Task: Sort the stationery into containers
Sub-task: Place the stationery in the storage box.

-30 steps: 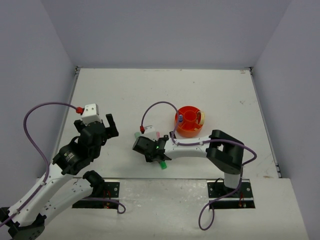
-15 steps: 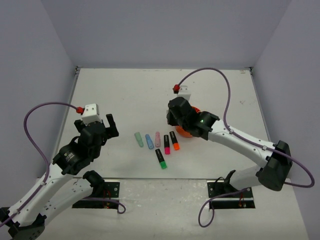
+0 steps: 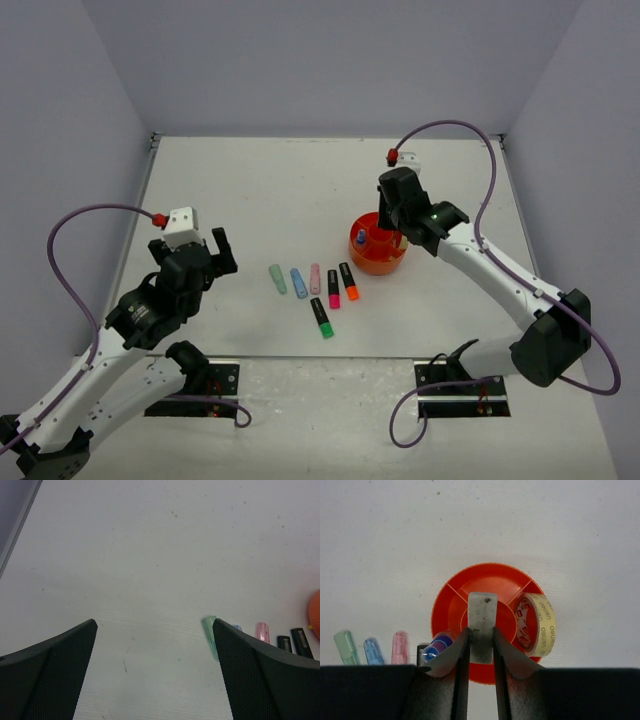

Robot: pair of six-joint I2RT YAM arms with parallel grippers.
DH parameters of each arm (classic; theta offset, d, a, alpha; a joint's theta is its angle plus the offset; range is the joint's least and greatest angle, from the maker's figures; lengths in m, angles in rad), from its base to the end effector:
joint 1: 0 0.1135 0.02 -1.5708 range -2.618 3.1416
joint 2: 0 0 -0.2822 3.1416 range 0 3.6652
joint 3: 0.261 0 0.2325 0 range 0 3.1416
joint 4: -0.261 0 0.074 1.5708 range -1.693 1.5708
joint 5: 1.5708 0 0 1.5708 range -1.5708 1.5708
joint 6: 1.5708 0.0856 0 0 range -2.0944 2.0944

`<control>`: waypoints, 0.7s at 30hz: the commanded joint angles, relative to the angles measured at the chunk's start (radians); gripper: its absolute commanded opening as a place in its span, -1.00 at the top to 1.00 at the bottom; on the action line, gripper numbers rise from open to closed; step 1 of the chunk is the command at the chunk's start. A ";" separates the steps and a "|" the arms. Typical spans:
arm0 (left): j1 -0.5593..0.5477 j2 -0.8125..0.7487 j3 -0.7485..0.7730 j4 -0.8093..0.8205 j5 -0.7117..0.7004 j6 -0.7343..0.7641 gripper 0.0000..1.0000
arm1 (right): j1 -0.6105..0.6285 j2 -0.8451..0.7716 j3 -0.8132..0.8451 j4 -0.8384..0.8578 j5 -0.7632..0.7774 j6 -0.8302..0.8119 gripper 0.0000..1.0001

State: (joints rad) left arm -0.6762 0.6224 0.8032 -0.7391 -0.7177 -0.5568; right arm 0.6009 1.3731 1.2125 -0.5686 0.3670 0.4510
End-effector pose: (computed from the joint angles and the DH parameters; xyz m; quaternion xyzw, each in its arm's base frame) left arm 0.1275 -0.0302 0.3041 -0.1211 0.8276 -0.0119 0.5480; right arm 0.2736 0.1503 0.3110 0.0071 0.9005 0.0576 0.4310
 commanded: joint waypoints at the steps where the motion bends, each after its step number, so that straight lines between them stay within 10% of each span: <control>1: 0.006 0.004 0.014 0.041 -0.010 0.016 -1.00 | -0.006 -0.037 0.013 -0.008 -0.033 -0.039 1.00; 21: 0.013 0.002 0.013 0.046 -0.005 0.022 -1.00 | -0.012 -0.135 -0.045 -0.009 -0.020 -0.040 1.00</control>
State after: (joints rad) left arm -0.6743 0.6296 0.8032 -0.7261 -0.7101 -0.5556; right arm 0.5934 1.2804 1.1773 -0.5796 0.3480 0.4244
